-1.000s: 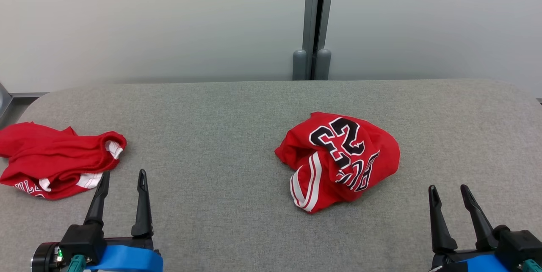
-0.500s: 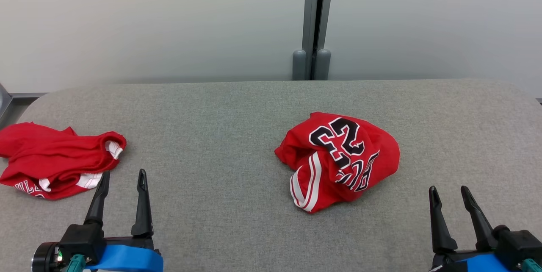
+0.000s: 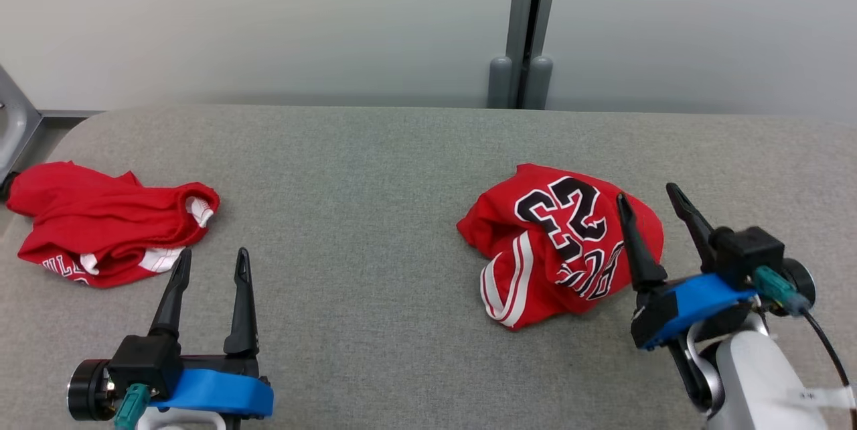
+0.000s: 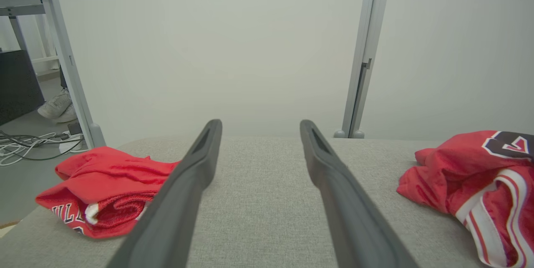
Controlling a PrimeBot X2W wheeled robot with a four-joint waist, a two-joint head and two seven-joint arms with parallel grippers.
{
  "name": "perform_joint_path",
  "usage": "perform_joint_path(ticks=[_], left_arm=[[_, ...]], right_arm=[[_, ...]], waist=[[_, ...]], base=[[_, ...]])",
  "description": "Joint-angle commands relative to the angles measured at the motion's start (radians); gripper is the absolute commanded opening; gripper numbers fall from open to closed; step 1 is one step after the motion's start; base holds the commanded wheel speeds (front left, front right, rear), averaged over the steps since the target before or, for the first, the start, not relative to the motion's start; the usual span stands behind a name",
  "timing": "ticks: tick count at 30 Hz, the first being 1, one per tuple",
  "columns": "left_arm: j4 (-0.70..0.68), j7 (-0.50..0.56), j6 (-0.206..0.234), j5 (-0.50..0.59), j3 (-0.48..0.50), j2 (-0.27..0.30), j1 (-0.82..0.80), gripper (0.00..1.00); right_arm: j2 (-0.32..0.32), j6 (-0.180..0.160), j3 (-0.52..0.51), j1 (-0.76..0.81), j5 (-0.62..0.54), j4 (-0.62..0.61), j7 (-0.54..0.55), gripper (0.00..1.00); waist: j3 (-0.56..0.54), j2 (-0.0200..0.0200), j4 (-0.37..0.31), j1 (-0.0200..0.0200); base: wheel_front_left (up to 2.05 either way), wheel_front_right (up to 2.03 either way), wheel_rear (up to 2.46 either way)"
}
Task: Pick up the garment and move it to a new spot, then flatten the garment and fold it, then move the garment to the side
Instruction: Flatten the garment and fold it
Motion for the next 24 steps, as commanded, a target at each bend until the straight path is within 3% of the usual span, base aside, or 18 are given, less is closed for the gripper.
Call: perform_joint_path(ticks=[1,9,14,15,16,24], left_arm=[[-0.003,-0.003,-0.005,-0.001,-0.006,0.000,-0.015,1.00],[-0.004,-0.003,-0.008,-0.001,-0.019,-0.004,-0.040,1.00],[-0.005,-0.003,-0.007,-0.006,-0.023,-0.007,-0.038,1.00],[-0.004,-0.003,-0.007,-0.006,-0.024,-0.007,-0.036,1.00],[-0.002,-0.003,-0.008,-0.007,-0.024,-0.008,-0.035,1.00],[0.008,-0.003,-0.008,-0.013,-0.030,-0.012,-0.033,1.00]], right_arm=[[-0.013,0.001,0.002,-0.023,-0.006,0.018,0.015,1.00],[-0.037,0.000,0.009,-0.129,-0.019,0.290,0.155,1.00],[-0.031,0.000,0.024,-0.124,0.003,0.391,0.155,1.00],[-0.029,0.001,0.028,-0.122,0.008,0.410,0.161,0.23],[-0.026,0.001,0.037,-0.122,0.014,0.424,0.165,0.00],[-0.029,0.001,0.080,-0.191,0.019,0.398,0.009,0.00]], waist=[[0.014,-0.0001,0.015,-0.0001],[0.047,-0.0001,0.071,-0.0001],[0.052,-0.0001,0.085,-0.0001],[0.051,-0.0001,0.087,-0.0001],[0.050,-0.0001,0.088,-0.0001],[0.027,-0.0001,0.097,-0.0001]], base=[[0.00,0.00,0.00],[0.00,0.00,0.00],[0.00,0.00,0.00],[0.00,0.00,0.00],[0.00,0.00,0.00],[0.00,0.00,0.00]])
